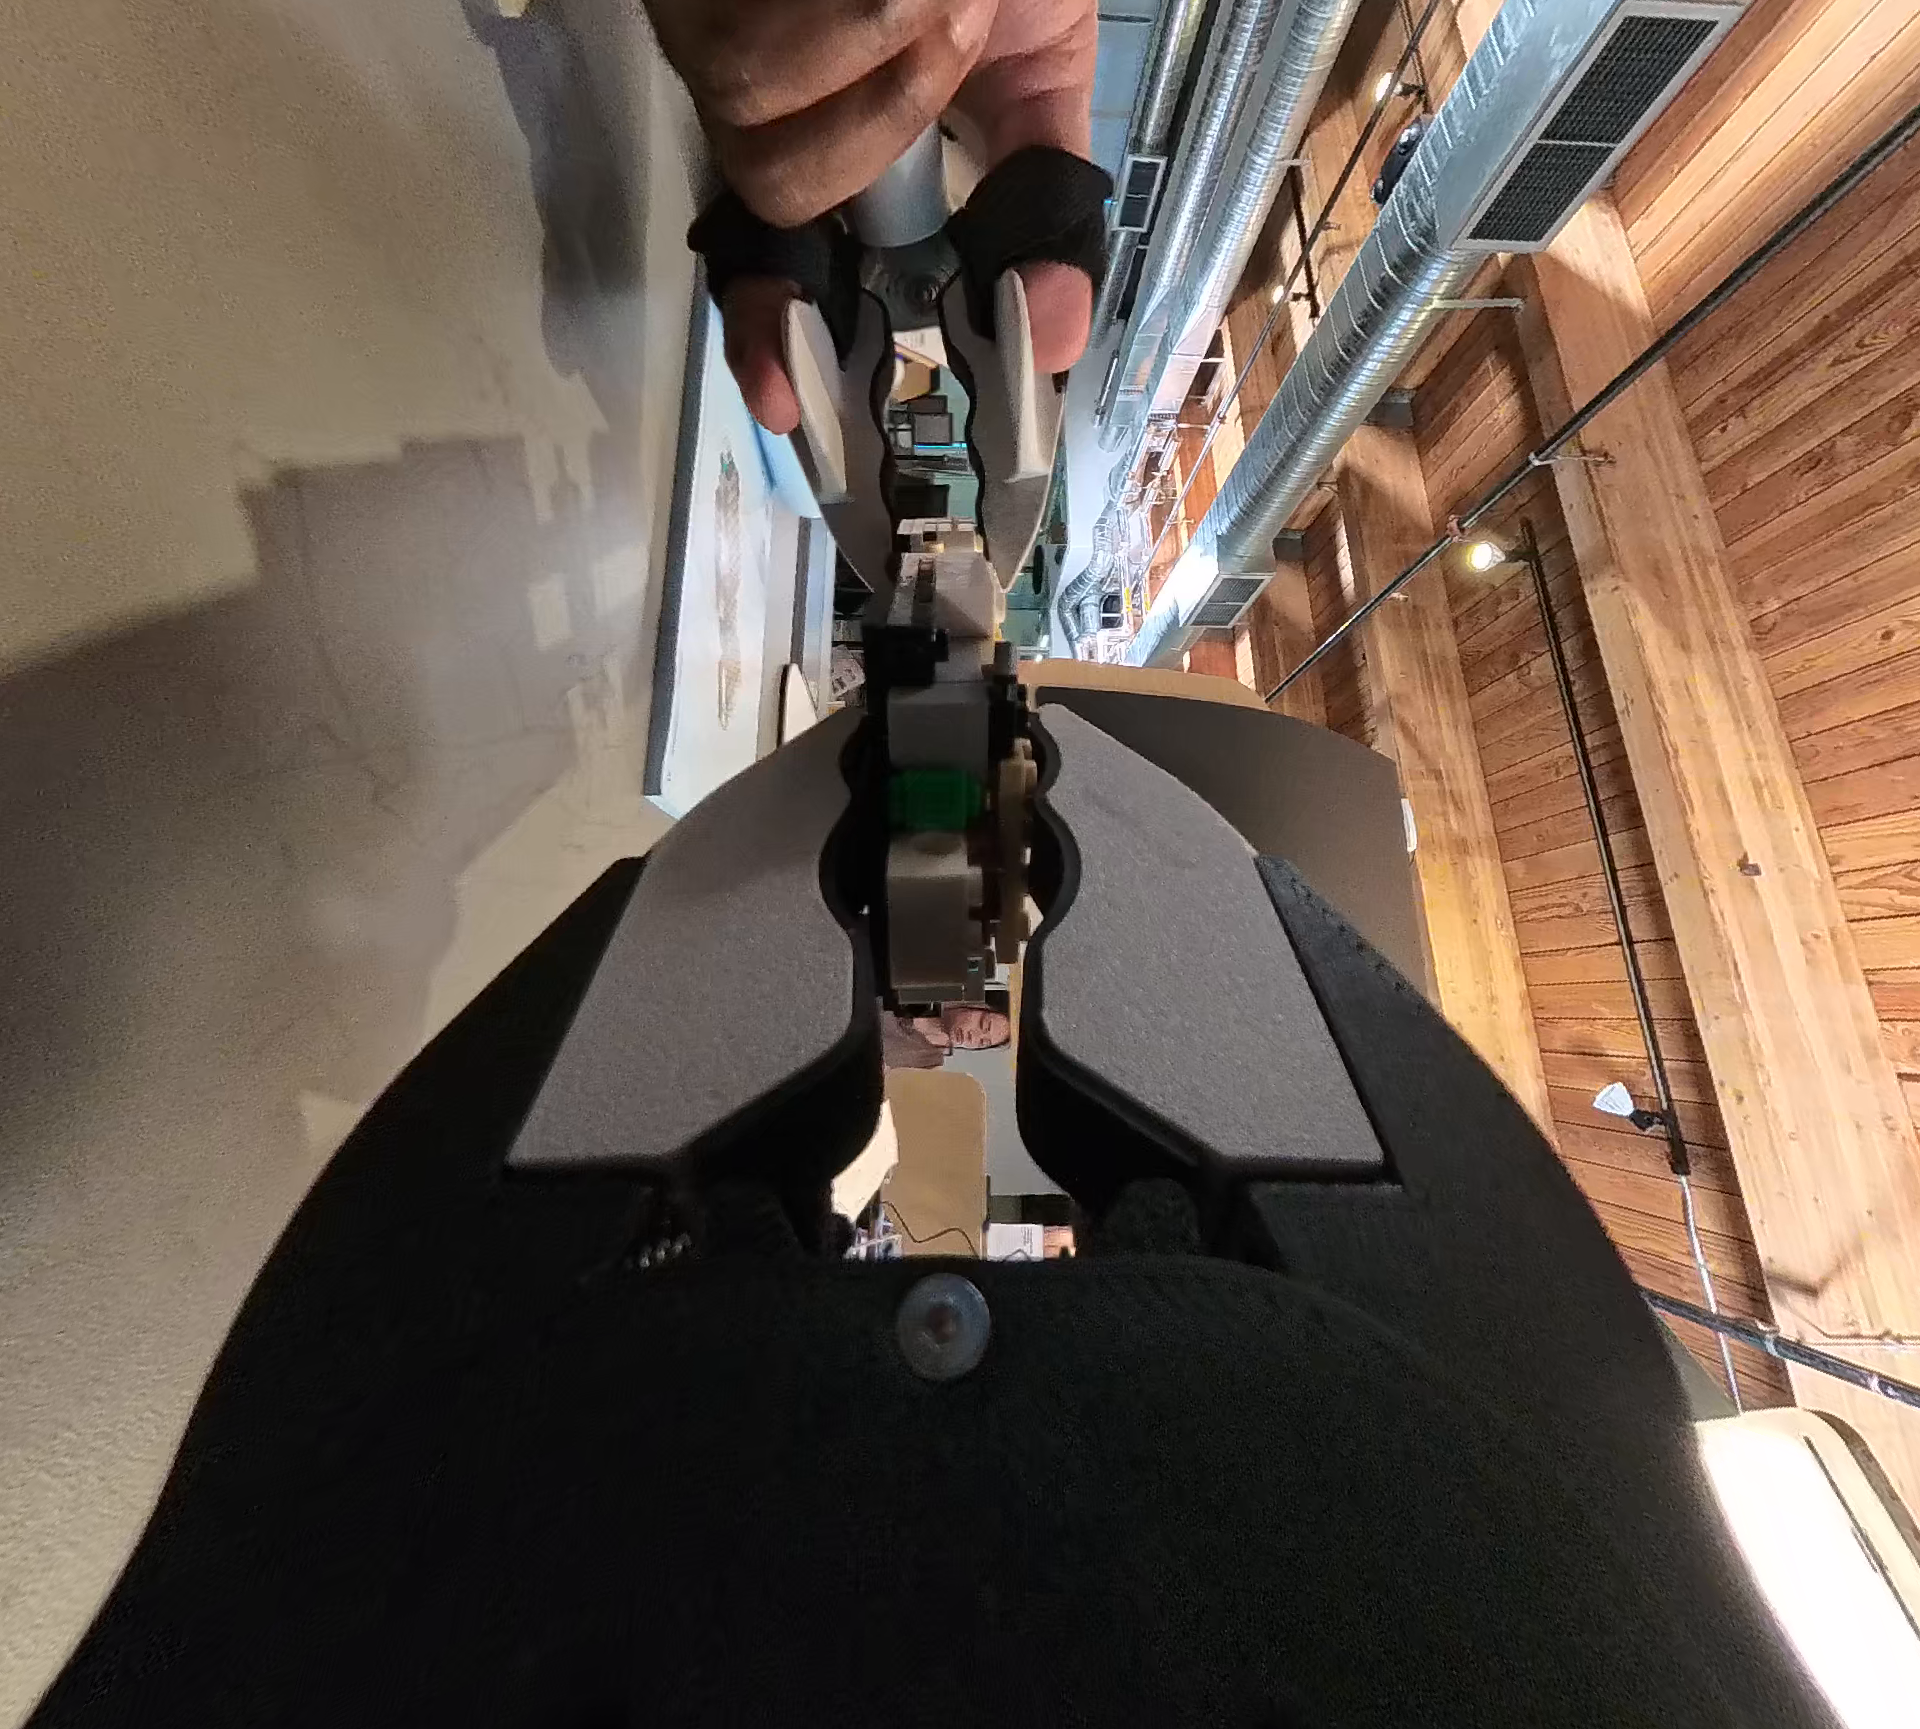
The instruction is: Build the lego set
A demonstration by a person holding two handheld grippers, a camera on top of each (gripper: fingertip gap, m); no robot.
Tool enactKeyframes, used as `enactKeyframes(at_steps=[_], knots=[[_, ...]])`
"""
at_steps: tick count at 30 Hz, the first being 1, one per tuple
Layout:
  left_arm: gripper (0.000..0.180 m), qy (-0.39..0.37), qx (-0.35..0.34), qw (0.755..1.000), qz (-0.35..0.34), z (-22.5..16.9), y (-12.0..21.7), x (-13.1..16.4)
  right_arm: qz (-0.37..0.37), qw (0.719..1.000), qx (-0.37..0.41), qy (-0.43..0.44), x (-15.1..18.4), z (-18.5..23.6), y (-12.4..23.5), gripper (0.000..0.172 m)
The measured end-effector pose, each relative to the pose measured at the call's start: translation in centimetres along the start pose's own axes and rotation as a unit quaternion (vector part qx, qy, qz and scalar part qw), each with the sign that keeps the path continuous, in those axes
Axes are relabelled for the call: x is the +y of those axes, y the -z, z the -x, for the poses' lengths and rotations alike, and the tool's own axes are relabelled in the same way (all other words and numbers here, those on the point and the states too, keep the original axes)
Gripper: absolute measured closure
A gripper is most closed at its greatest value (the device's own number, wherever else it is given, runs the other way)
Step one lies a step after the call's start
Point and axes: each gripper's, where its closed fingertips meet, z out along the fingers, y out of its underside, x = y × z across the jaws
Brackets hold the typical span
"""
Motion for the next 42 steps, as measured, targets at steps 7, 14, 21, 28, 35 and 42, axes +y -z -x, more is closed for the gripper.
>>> enactKeyframes(at_steps=[7,14,21,28,35,42], knots=[[0.158,0.002,-0.001,1.0,-0.003,0.1,0.0,0.0,-0.002,1.0,-0.009,-0.013,0.0,0.1,-0.1,0.146],[0.158,0.008,0.002,1.0,-0.004,0.2,0.0,-0.1,-0.004,0.999,-0.021,-0.027,0.1,0.1,-0.1,0.147],[0.157,0.017,0.01,1.0,-0.006,0.5,-0.1,-0.2,-0.003,0.999,-0.023,-0.028,0.2,0.3,-0.2,0.146],[0.157,0.023,0.012,0.999,-0.03,0.4,0.1,-0.6,0.013,0.999,-0.008,-0.028,0.6,0.0,-0.6,0.145],[0.158,0.027,0.013,0.999,-0.036,0.4,0.2,-0.7,0.017,0.999,0.0,-0.035,0.9,-0.2,-0.8,0.144],[0.158,0.024,0.015,0.999,-0.039,0.3,0.3,-0.8,0.017,0.999,0.001,-0.038,0.9,-0.2,-0.9,0.144]])
